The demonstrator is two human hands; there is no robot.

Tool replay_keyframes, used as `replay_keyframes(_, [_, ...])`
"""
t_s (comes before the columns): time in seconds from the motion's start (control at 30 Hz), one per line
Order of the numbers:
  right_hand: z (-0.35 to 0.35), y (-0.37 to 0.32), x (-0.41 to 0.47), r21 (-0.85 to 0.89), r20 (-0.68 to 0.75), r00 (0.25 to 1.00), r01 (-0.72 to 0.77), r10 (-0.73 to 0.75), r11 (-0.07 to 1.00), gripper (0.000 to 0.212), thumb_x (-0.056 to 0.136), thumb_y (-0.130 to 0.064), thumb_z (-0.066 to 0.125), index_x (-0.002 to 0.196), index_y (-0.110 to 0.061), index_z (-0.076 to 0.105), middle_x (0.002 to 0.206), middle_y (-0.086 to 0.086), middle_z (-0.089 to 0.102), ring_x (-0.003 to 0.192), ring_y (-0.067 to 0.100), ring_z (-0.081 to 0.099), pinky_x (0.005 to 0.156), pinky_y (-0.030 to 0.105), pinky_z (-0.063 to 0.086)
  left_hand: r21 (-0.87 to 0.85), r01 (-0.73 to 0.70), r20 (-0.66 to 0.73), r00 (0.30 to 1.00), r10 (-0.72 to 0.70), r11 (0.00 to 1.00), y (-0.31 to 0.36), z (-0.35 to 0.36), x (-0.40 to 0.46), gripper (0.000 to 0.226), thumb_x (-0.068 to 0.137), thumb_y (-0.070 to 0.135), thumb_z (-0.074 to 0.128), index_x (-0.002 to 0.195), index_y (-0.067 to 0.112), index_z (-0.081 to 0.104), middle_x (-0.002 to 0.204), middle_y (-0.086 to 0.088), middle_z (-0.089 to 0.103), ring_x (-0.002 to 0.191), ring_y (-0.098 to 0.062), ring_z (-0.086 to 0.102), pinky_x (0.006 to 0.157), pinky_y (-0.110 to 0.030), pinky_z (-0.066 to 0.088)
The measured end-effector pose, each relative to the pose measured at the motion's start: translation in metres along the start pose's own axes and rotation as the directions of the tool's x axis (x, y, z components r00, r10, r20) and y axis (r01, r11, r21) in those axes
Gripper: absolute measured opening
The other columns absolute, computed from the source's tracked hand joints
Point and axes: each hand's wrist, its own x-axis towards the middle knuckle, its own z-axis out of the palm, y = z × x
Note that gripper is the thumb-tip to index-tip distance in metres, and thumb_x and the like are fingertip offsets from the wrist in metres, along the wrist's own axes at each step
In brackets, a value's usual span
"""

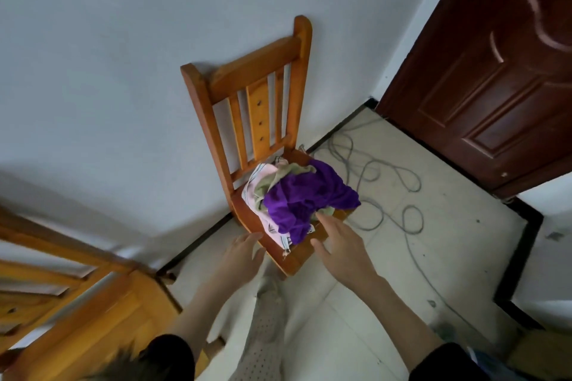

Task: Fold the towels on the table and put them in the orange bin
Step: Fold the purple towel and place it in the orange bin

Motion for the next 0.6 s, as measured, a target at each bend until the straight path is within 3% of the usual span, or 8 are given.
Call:
replay_keyframes(0.2, [0.024,0.04,0.11,0.018,0.114,0.993,-0.033,0.031,0.999,0.052,0.096,-0.033,0.047,0.143,-0.017,0.03,0.145,0.003,0.041,0.132,0.017,0.04,0.106,0.029,0.036,0.027,0.067,0.129,0.989,-0.07,0.997,-0.006,0.019,0.125,0.043,0.099,0.026,0.038,0.14,0.016,0.037,0.147,-0.005,0.038,0.14,-0.022,0.026,0.116,-0.036,0.016])
replay_keyframes(0.33, [0.048,0.059,0.188,-0.01,0.177,0.983,-0.044,0.045,0.999,0.051,0.096,-0.032,0.046,0.143,-0.019,0.03,0.143,0.003,0.042,0.13,0.019,0.042,0.104,0.031,0.04,-0.003,0.134,0.147,0.98,-0.132,0.991,-0.014,0.028,0.191,0.039,0.097,0.02,0.04,0.135,0.012,0.046,0.141,-0.008,0.046,0.131,-0.024,0.039,0.111,-0.034,0.029])
replay_keyframes(0.47, [0.075,0.08,0.236,-0.037,0.253,0.966,-0.042,0.05,0.998,0.048,0.097,-0.029,0.044,0.142,-0.019,0.03,0.141,0.003,0.043,0.128,0.02,0.043,0.101,0.032,0.043,-0.103,0.143,-0.006,0.989,-0.144,0.984,-0.011,0.041,0.236,0.031,0.095,0.013,0.044,0.122,0.009,0.059,0.129,-0.009,0.056,0.119,-0.024,0.052,0.101,-0.032,0.04])
replay_keyframes(0.6, [0.096,0.104,0.261,-0.029,0.297,0.954,-0.041,0.048,0.999,0.046,0.097,-0.024,0.044,0.142,-0.02,0.032,0.139,0.003,0.045,0.126,0.019,0.044,0.099,0.032,0.043,-0.064,0.218,-0.022,0.975,-0.22,0.974,-0.002,0.062,0.267,0.043,0.093,0.037,0.049,0.13,0.015,0.049,0.133,-0.006,0.05,0.122,-0.024,0.046,0.102,-0.038,0.041])
